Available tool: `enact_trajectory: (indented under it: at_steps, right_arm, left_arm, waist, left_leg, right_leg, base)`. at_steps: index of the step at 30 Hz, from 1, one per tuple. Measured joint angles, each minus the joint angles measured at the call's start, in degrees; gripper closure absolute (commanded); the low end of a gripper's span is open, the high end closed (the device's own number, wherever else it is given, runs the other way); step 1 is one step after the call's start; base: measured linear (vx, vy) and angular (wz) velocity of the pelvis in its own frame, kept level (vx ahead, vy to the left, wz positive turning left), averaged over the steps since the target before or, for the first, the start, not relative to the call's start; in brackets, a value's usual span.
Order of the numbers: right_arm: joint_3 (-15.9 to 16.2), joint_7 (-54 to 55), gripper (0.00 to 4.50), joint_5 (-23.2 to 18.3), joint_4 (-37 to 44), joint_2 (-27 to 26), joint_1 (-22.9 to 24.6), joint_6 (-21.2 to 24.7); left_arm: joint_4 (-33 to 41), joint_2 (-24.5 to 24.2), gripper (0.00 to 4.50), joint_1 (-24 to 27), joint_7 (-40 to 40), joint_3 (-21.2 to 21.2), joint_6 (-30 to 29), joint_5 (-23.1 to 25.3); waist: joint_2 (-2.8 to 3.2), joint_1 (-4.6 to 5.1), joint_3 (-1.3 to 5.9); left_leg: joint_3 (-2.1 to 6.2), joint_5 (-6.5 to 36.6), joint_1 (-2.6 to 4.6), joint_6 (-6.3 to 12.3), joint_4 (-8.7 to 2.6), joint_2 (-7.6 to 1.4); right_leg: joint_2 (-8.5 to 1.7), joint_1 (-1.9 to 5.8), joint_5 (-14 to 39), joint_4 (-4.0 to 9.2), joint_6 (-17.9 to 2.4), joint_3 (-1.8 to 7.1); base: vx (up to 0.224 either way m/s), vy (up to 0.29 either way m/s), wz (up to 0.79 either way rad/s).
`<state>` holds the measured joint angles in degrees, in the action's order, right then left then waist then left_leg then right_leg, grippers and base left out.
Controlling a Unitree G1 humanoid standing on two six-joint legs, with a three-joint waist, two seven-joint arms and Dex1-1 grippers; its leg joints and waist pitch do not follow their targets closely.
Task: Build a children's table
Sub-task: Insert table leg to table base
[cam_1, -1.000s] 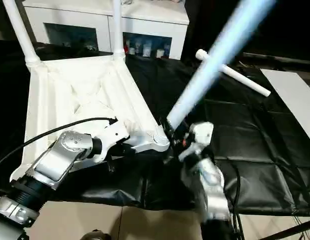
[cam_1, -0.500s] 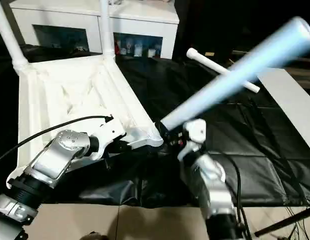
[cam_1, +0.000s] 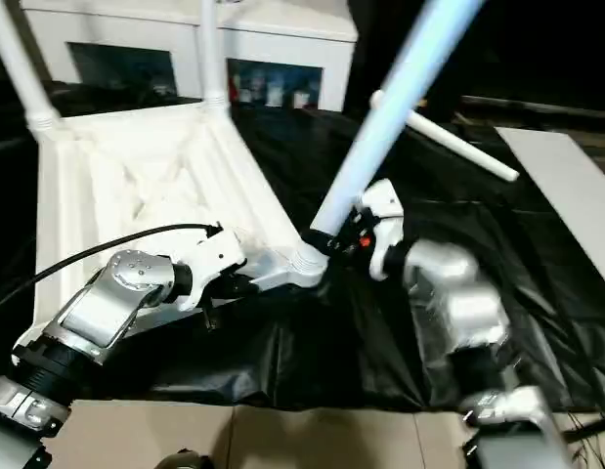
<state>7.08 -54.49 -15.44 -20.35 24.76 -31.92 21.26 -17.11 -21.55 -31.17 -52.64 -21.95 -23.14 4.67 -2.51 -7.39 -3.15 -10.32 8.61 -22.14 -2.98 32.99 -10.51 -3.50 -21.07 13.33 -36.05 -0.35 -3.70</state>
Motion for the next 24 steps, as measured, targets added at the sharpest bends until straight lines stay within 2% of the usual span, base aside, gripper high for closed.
enact_trajectory:
  at_steps: [4,14,19,24]
  right_arm:
    - [2.47,-3.75,2.68,1.43,-0.05,2.29,-1.38,1.50]
    - [2.66,-6.17,2.68,1.55,-3.46,1.98,-4.08,4.27]
    - [1.89,-4.57,2.68,1.67,-8.10,-0.84,-5.61,3.15]
    - [0.96,3.79,2.68,1.71,-14.07,-6.40,-7.51,0.95]
  left_arm:
    - [-0.01,-0.19,4.50,0.00,-1.19,-0.60,0.83,-0.04]
    - [0.02,-0.72,4.50,0.01,-2.35,-0.71,1.00,-0.58]
    - [-0.31,-1.53,4.50,0.14,-2.24,-0.66,1.01,-0.49]
    - [-1.76,-2.02,4.50,0.24,-0.67,-0.39,0.97,-0.14]
  waist:
    - [-0.11,-0.87,0.04]
    - [-0.37,-0.93,0.13]
    - [-0.89,-0.55,0.46]
    - [-1.63,1.17,0.93]
  left_leg:
    - [-0.06,0.00,0.04,0.00,0.01,-0.02]
    - [-0.08,0.00,0.07,0.00,0.05,-0.04]
    - [-0.08,-0.01,0.22,-0.02,0.11,-0.17]
    - [-0.08,-0.03,0.84,-0.12,0.09,-0.26]
  right_leg:
    - [-0.01,0.02,0.00,0.00,0.00,0.01]
    - [-0.01,0.06,0.00,-0.01,0.00,0.01]
    - [0.04,0.13,-0.03,-0.09,-0.04,-0.02]
    - [0.03,0.38,-0.03,-0.10,-0.02,-0.10]
  base:
    - [0.000,0.000,0.00]
    - [0.000,0.000,0.00]
    - [0.000,0.000,0.00]
    - [0.000,0.000,0.00]
